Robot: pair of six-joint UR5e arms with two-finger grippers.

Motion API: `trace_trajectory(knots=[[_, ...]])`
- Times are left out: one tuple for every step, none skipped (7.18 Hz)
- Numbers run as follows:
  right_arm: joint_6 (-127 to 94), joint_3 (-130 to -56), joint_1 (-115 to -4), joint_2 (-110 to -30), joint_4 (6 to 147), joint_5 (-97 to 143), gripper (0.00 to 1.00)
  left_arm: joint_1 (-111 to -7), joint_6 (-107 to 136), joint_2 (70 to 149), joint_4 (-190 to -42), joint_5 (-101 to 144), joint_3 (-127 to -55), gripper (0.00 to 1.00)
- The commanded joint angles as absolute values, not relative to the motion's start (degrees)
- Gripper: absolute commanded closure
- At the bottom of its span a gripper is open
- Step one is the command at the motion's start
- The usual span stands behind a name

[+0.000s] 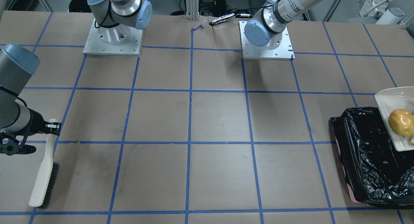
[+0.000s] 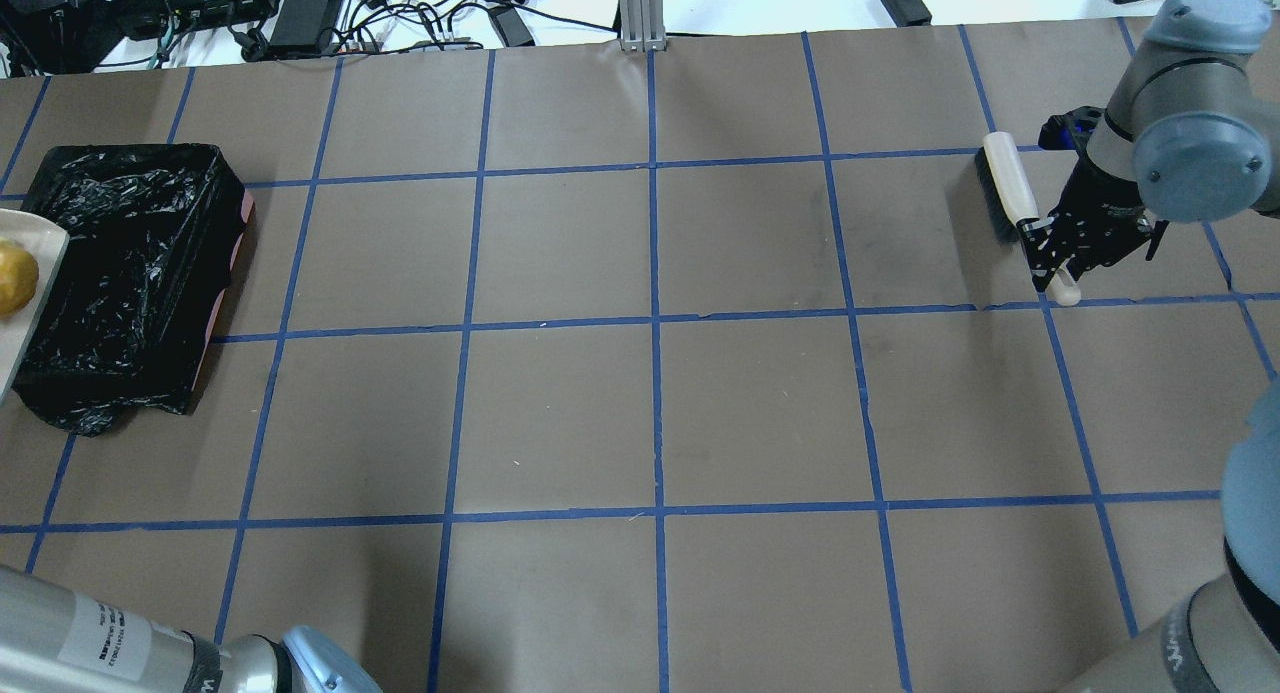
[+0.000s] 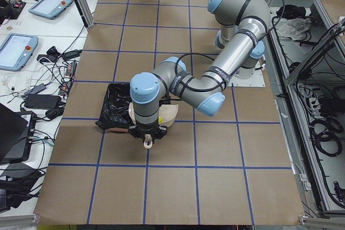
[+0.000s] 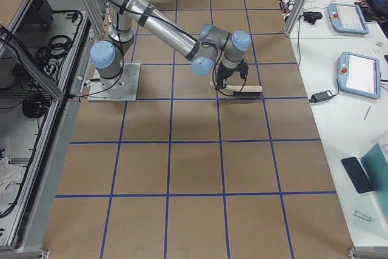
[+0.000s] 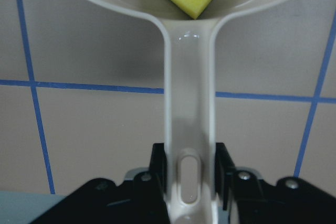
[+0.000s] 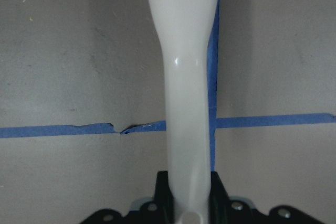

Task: Sweep and dump trash into bin
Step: 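Tilt the dustpan with the left gripper to dump trash into the bin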

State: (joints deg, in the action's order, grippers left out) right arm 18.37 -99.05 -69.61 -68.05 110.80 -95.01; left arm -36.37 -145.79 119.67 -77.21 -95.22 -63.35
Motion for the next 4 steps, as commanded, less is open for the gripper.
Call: trace_trajectory(knots=[[18.6, -99.1, -69.6, -67.9, 110.9, -95.0, 0.31, -37.1, -147.8, 119.5, -76.6, -97.5, -63.3, 0.87], [18.5, -99.1, -69.6, -67.9, 111.0, -95.1, 0.20, -37.9, -148.0, 119.4, -76.2, -99.1, -63.2, 0.87], [18.6, -99.1, -69.6, -67.9, 111.1, -95.2, 0.13, -38.4, -148.0, 118.9, -76.2, -99.4, -63.2, 0.87], [18.5, -98.8, -69.6, -68.1, 111.1, -95.3, 0.05, -39.1, -148.1, 118.6, -75.7, -101.1, -63.1, 0.87]])
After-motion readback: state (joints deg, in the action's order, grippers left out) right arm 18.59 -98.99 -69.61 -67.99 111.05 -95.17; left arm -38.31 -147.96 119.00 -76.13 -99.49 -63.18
